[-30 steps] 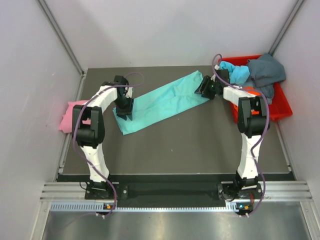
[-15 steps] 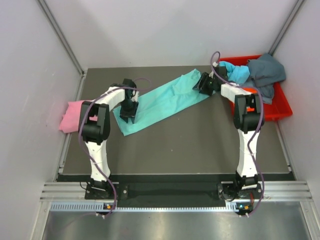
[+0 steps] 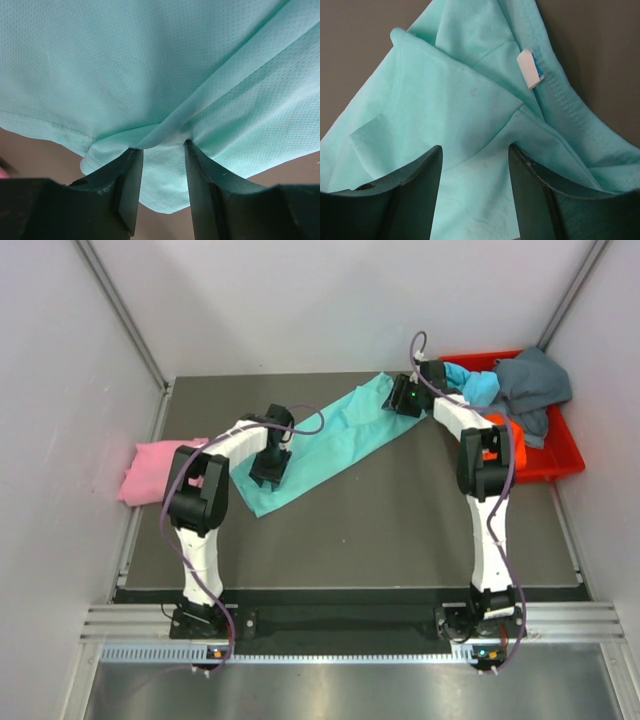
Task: Fold and stack the t-shirts
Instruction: Fold the tshirt
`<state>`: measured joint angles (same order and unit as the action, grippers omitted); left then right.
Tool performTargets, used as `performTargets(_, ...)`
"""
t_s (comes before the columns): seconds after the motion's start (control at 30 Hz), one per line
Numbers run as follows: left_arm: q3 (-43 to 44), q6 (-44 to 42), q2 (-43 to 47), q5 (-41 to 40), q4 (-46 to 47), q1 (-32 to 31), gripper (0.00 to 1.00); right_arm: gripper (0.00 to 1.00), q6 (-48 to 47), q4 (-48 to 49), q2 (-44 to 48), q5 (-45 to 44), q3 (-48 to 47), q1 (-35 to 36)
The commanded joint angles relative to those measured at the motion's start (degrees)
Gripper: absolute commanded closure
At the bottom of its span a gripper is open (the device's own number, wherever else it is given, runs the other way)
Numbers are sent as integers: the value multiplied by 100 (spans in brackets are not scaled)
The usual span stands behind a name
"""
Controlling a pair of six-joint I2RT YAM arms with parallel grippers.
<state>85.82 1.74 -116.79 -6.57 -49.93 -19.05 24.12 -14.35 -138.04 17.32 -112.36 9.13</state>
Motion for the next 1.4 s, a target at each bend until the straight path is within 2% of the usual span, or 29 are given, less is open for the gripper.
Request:
performTargets(0.0,-259,28,-37,235,-69,-300,55,44,-451,-427,-266,-45,-732,45)
performTargets(0.17,-338,-7,-10,33,-17,-486,54,45,-970,-1385,-715,-124,-1640,37)
performTargets(0.6,-698,-253,236,-55,-78,-1101,51,42,-1805,-2045,-768,-335,-1736,124)
performTargets(1.17,-716,-235,165,6,-157,-1988,49,39,-1621,-1606,-1173,-326,-2546,766)
performTargets(1.37,-698,-218,341,-143,-175,-2340,48,38,-1708,-1553,-910,-553,-2572,819)
